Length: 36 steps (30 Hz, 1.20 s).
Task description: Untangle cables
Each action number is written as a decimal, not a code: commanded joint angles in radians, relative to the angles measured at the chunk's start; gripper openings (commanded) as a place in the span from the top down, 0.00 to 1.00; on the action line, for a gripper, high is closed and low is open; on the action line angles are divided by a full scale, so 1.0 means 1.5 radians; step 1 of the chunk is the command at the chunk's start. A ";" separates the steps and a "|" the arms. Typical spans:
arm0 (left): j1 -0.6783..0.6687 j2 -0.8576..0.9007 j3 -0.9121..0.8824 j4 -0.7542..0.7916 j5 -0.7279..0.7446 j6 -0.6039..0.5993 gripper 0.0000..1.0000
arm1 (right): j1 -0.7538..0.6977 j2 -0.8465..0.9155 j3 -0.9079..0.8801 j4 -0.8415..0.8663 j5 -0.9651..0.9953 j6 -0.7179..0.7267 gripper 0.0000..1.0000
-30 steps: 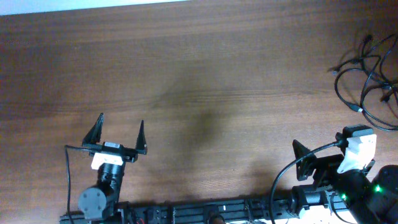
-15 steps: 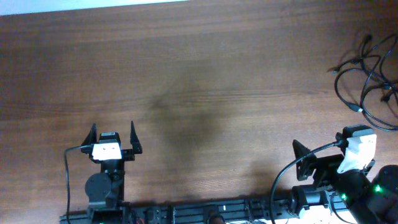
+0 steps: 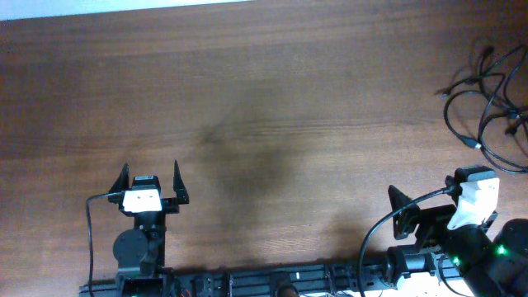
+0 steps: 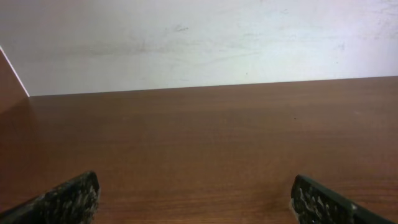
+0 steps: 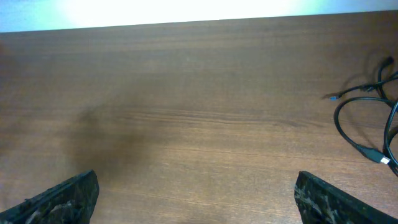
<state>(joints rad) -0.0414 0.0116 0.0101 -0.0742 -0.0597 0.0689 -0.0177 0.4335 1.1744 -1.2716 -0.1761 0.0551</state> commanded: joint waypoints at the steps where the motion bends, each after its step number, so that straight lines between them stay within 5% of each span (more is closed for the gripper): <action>1: 0.004 -0.004 -0.001 -0.005 0.002 0.010 0.01 | 0.005 0.000 0.005 0.001 0.005 0.001 0.01; 28: 0.004 -0.004 -0.001 -0.004 0.002 0.010 0.01 | 0.005 0.000 0.005 0.001 0.005 0.001 0.01; 36: 0.004 -0.004 -0.001 -0.004 0.002 0.010 0.01 | 0.005 0.000 0.005 -0.037 0.115 0.004 0.01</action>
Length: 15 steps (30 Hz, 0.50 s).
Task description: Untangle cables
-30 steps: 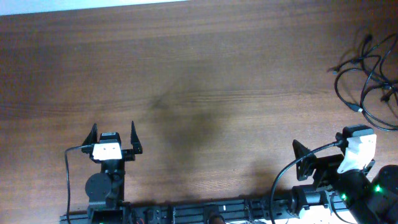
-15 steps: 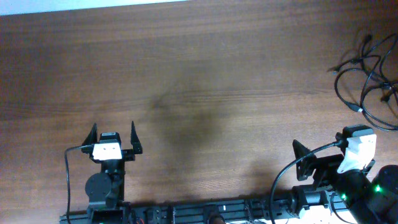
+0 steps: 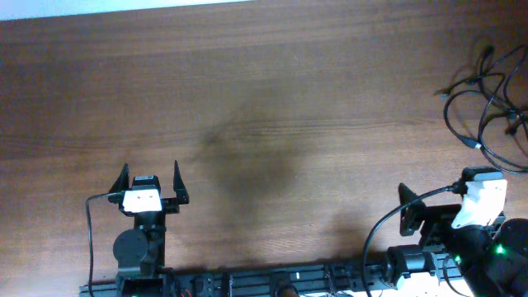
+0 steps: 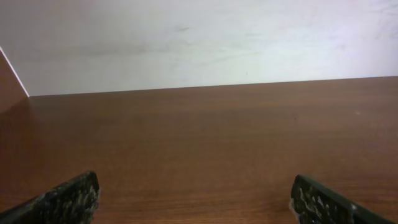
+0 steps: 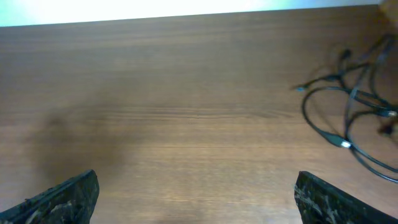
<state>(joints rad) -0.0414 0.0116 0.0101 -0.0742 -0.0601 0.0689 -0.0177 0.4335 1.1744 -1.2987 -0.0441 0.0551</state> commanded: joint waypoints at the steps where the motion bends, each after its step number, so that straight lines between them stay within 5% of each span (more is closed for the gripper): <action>1: 0.004 -0.004 -0.001 -0.004 0.003 0.010 0.01 | 0.005 -0.002 0.005 -0.028 0.015 0.003 0.01; 4: 0.004 -0.004 -0.001 -0.004 0.003 0.010 0.01 | 0.004 -0.022 0.003 -0.012 0.021 0.003 0.01; 15: 0.003 -0.004 -0.001 -0.004 0.003 0.010 0.01 | 0.004 -0.254 -0.220 0.360 0.041 0.001 0.01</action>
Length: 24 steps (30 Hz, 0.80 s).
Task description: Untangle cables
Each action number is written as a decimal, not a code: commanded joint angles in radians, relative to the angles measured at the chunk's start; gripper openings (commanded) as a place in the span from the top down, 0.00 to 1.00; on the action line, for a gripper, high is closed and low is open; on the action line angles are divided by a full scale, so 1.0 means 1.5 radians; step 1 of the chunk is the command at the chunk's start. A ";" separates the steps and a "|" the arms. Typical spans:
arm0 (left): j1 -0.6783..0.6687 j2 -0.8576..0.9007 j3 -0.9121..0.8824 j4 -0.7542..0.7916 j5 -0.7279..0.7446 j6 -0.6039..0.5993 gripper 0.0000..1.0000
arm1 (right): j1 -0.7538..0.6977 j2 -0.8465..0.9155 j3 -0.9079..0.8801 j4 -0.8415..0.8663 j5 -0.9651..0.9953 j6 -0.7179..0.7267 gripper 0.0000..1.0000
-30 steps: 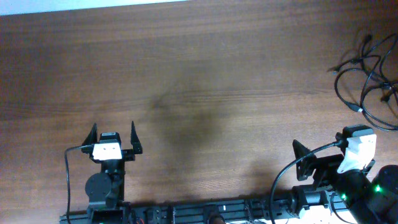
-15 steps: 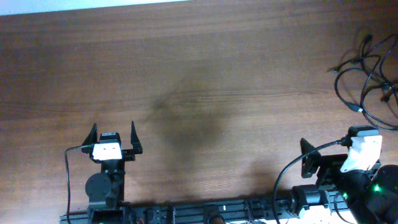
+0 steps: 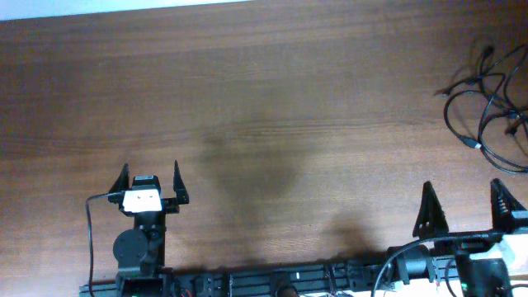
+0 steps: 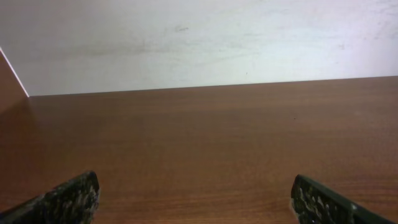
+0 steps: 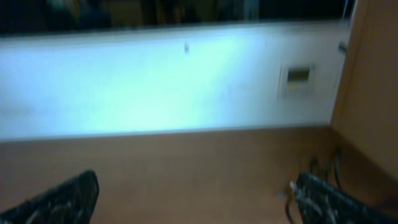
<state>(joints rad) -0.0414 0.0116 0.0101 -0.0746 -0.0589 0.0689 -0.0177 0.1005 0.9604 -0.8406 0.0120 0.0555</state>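
A tangle of thin black cables (image 3: 493,107) lies at the far right edge of the brown table (image 3: 272,107), part of it cut off by the frame. In the blurred right wrist view a bit of the cables (image 5: 323,165) shows beside the right finger. My right gripper (image 3: 464,213) stands open at the table's front right, pointing at the back wall, well short of the cables. At the front left my left gripper (image 3: 151,183) is open with nothing between its fingers, far from the cables.
A pale wall (image 4: 199,43) rises behind the table's far edge. In the right wrist view a wall plate (image 5: 297,76) shows on it. The arm bases and a black rail (image 3: 272,280) line the front edge.
My right arm has drawn back toward the front edge and its camera has tilted up, from looking down on the table to facing the back wall. The left arm and the cables have not moved.
My right gripper stood open at the front right, looking down at the table with the cables at the view's right edge. Then it had turned right, bringing more of the cables into view. Now it sits lower and further back, facing the wall. The left arm stayed put.
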 commanded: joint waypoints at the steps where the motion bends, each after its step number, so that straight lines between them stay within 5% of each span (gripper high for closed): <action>1: 0.004 -0.004 -0.001 -0.004 0.002 0.010 0.01 | 0.004 -0.041 -0.110 0.095 -0.005 0.001 0.01; 11: 0.004 -0.004 -0.001 -0.004 0.002 0.010 0.01 | 0.004 -0.046 -0.399 0.413 -0.030 0.003 0.01; 24: 0.004 -0.004 -0.001 -0.004 0.002 0.010 0.01 | 0.004 -0.065 -0.591 0.533 -0.044 0.003 0.01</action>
<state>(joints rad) -0.0414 0.0116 0.0101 -0.0746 -0.0566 0.0689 -0.0177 0.0158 0.1055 -0.0578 -0.0292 0.0528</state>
